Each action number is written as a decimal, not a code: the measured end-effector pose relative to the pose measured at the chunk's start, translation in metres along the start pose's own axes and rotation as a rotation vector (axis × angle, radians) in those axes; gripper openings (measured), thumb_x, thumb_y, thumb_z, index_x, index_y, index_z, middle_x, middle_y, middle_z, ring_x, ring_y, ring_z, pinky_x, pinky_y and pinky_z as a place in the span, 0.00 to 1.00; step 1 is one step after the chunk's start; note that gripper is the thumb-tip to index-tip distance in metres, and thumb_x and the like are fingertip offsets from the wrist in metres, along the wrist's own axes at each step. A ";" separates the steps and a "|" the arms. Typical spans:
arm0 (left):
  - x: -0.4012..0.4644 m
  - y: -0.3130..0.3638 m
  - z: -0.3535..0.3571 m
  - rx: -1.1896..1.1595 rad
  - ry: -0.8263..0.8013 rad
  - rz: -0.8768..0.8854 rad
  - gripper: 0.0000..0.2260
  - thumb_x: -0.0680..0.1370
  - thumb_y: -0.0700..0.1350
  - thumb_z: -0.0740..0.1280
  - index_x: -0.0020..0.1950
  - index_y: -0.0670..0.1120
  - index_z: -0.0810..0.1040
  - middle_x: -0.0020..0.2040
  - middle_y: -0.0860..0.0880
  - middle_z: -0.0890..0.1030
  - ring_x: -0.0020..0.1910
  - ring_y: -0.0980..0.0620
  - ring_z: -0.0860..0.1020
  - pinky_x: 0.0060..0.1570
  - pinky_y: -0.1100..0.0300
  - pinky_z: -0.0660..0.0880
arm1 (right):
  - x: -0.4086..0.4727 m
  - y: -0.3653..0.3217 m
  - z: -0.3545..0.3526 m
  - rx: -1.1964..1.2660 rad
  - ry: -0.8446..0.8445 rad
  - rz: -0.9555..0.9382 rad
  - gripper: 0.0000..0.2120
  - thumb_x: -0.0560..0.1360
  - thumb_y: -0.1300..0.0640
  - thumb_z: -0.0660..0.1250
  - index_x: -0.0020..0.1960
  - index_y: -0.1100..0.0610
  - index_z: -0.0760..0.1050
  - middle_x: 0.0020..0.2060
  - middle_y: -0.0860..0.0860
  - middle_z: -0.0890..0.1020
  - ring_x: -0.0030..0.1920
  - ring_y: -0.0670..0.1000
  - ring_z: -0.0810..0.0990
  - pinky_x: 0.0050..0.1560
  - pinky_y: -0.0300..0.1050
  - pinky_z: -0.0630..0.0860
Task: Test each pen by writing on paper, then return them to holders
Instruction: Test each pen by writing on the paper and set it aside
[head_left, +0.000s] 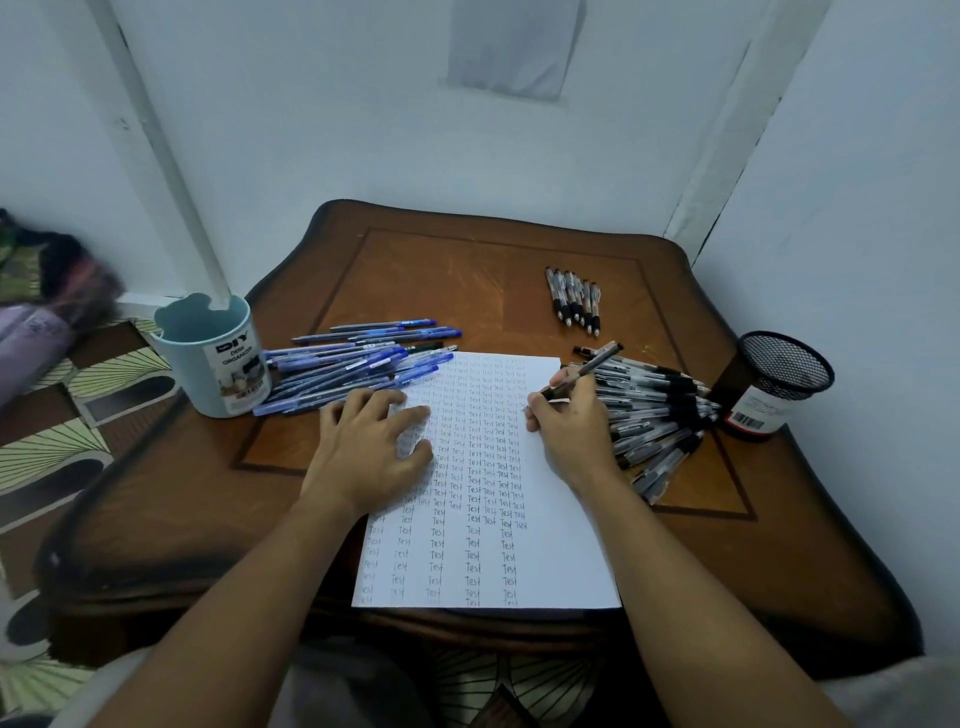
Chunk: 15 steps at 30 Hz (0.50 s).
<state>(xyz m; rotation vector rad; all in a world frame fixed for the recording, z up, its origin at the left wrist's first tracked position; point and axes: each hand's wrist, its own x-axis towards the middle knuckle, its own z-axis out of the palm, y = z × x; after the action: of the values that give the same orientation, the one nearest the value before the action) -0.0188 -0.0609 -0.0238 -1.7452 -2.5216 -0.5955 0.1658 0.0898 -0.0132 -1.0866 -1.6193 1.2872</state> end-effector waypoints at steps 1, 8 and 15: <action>-0.001 0.000 0.000 -0.006 0.002 0.002 0.32 0.71 0.67 0.46 0.67 0.59 0.76 0.68 0.55 0.71 0.69 0.54 0.61 0.66 0.49 0.52 | 0.000 0.000 -0.001 0.018 0.008 0.006 0.12 0.78 0.68 0.65 0.49 0.53 0.66 0.43 0.60 0.79 0.37 0.52 0.79 0.41 0.45 0.79; 0.001 0.000 0.002 -0.003 0.001 0.002 0.32 0.71 0.67 0.47 0.67 0.59 0.76 0.68 0.56 0.71 0.69 0.54 0.61 0.66 0.49 0.52 | -0.003 -0.002 -0.002 -0.041 -0.010 -0.039 0.13 0.78 0.68 0.65 0.48 0.51 0.66 0.41 0.57 0.79 0.36 0.52 0.77 0.38 0.42 0.76; 0.001 -0.002 0.003 -0.002 0.008 0.003 0.32 0.71 0.67 0.47 0.67 0.59 0.77 0.68 0.56 0.72 0.69 0.54 0.61 0.66 0.49 0.52 | -0.002 -0.001 -0.002 -0.005 -0.002 -0.007 0.13 0.78 0.67 0.64 0.48 0.50 0.66 0.40 0.55 0.77 0.37 0.51 0.76 0.39 0.46 0.75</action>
<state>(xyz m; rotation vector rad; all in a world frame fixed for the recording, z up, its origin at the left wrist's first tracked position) -0.0204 -0.0596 -0.0268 -1.7432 -2.5142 -0.6044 0.1680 0.0883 -0.0116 -1.0818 -1.6274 1.2803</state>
